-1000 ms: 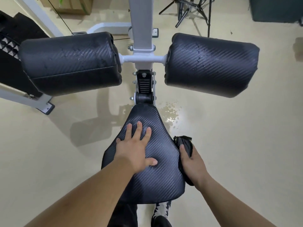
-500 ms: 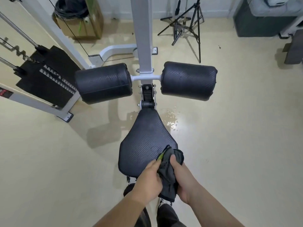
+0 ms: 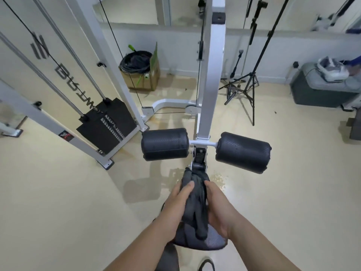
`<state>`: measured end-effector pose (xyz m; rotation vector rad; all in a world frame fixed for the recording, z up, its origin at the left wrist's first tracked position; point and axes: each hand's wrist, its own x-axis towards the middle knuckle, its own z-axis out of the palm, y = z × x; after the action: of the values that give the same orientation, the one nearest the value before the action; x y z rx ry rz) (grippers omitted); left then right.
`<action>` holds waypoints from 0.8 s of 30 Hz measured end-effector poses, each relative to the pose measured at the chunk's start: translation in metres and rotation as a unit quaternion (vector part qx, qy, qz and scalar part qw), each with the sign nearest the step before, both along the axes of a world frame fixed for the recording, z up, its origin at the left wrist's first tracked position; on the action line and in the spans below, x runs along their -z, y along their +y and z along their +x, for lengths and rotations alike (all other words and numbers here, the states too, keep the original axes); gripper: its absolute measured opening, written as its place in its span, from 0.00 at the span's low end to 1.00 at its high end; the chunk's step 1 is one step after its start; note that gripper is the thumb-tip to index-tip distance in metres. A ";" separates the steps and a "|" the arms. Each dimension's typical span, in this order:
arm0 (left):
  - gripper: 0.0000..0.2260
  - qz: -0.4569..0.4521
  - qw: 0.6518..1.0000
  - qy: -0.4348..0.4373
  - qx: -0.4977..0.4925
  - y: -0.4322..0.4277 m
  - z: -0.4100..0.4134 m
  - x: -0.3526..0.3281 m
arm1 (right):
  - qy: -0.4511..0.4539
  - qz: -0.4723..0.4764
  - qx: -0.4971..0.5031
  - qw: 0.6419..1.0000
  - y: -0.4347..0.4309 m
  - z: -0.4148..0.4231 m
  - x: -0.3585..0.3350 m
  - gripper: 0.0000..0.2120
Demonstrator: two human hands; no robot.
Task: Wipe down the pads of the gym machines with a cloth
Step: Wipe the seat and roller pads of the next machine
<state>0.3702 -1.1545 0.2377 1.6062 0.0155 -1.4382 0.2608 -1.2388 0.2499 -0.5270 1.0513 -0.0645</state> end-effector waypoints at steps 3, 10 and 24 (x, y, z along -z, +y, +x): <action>0.23 0.013 0.996 -0.083 0.019 -0.010 0.041 0.000 | 0.010 -0.040 -0.075 0.996 -0.017 0.040 -0.008 0.33; 0.11 0.037 0.974 -0.206 0.092 -0.067 0.153 0.006 | 0.138 -0.195 -0.121 0.964 -0.064 0.134 -0.002 0.19; 0.34 0.059 0.587 -0.620 0.517 -0.103 0.246 0.067 | 0.229 -0.289 -0.126 0.921 -0.143 0.175 0.046 0.22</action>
<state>0.6161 -1.2577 0.1710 2.5541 -1.9420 -0.5974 0.4359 -1.3814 0.2043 -1.2568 1.4157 -0.0216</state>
